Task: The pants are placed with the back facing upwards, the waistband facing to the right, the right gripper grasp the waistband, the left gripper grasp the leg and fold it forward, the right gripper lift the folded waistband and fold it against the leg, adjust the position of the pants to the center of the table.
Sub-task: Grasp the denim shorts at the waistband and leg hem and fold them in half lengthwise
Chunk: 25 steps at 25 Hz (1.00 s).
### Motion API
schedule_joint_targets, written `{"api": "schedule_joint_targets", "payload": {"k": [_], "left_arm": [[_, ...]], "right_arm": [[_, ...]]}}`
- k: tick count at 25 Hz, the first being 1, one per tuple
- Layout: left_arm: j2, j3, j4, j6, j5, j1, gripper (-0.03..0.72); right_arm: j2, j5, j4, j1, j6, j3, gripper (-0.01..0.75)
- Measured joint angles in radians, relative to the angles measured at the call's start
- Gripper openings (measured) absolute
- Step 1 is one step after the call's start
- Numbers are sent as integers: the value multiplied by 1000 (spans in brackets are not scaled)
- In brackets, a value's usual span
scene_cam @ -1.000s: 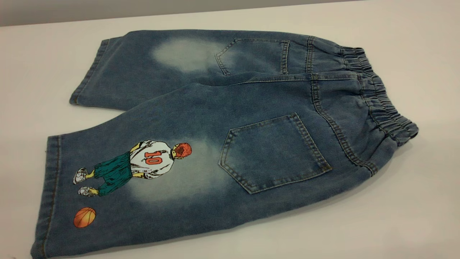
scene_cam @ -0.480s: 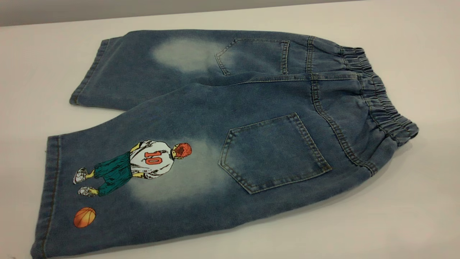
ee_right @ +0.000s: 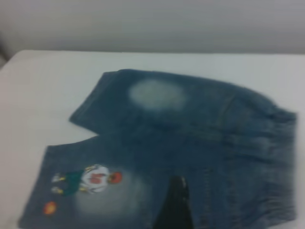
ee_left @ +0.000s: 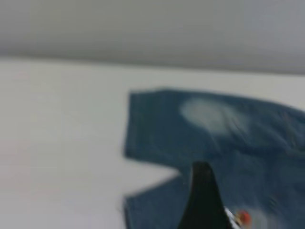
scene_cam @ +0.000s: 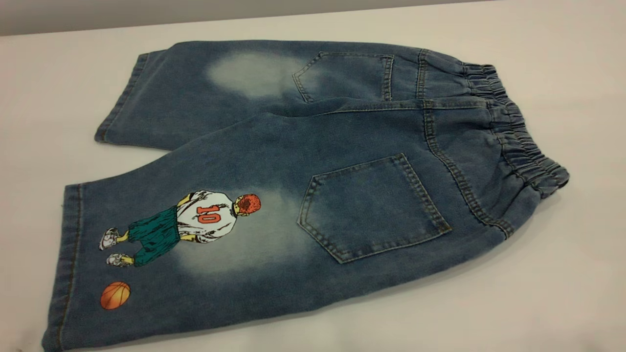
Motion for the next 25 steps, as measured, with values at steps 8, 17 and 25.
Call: {"api": "schedule_joint_targets", "payload": {"k": [8, 17, 25], "left_arm": [[365, 0, -184, 138, -189, 0, 454], [642, 1, -203, 196, -296, 0, 454], [688, 2, -203, 200, -299, 0, 454]], "right_arm": [[386, -135, 266, 0, -197, 0, 557], [763, -151, 429, -1, -367, -36, 557], [1058, -158, 572, -28, -546, -39, 557]]}}
